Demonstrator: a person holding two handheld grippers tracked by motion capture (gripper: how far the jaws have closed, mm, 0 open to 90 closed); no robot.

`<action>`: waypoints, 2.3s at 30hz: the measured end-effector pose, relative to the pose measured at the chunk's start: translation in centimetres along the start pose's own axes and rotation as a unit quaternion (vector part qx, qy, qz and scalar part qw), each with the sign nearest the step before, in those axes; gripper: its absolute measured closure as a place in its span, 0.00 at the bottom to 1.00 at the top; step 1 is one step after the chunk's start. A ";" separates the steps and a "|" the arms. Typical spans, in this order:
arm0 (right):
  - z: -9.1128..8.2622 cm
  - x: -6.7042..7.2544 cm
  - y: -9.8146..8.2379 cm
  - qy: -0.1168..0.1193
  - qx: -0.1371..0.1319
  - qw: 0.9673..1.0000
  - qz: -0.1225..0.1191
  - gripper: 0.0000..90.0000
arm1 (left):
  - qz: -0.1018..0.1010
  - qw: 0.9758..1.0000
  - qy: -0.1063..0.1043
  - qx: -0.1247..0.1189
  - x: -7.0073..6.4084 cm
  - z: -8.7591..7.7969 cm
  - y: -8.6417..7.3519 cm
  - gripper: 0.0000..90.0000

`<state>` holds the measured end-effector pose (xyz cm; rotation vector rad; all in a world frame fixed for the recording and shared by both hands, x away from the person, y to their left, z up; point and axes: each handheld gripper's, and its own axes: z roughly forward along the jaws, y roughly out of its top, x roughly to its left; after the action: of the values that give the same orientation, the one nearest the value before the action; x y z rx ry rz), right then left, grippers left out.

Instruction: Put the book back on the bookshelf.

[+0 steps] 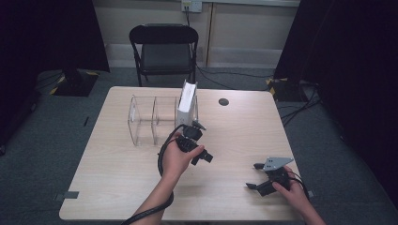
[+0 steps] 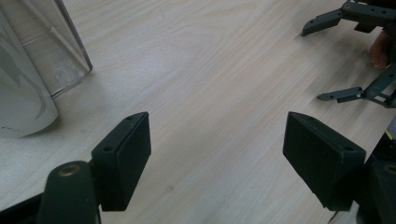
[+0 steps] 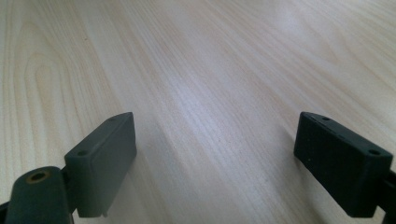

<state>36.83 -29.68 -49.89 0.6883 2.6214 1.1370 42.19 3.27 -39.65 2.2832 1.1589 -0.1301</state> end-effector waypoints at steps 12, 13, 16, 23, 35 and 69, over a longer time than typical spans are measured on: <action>0.0 0.0 0.0 0.000 0.000 1.000 0.000 0.14 | 0.007 1.000 -0.002 0.003 -0.3 1.0 -0.1 0.26; 0.0 0.0 0.0 0.000 0.000 1.000 0.000 0.14 | 0.008 1.000 -0.004 0.004 -0.3 1.1 -0.1 0.26; 0.0 0.0 0.0 0.000 0.000 1.000 -0.001 0.14 | 0.009 1.000 -0.005 0.006 -0.4 1.4 -0.2 0.26; 0.0 0.0 0.0 0.001 0.000 1.000 -0.001 0.14 | 0.007 1.000 -0.007 0.009 -0.6 2.2 -0.3 0.26; 0.0 0.0 0.0 0.002 0.000 1.000 -0.002 0.14 | 0.013 1.000 -0.014 0.017 -0.8 3.5 -0.6 0.26; 0.0 0.1 0.0 0.003 0.000 1.000 -0.003 0.14 | 0.027 0.999 -0.019 0.030 -2.6 7.6 -2.0 0.26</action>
<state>36.77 -29.64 -49.89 0.6792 2.6258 1.1394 40.33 -1.71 -46.01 2.3513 1.0865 -0.1890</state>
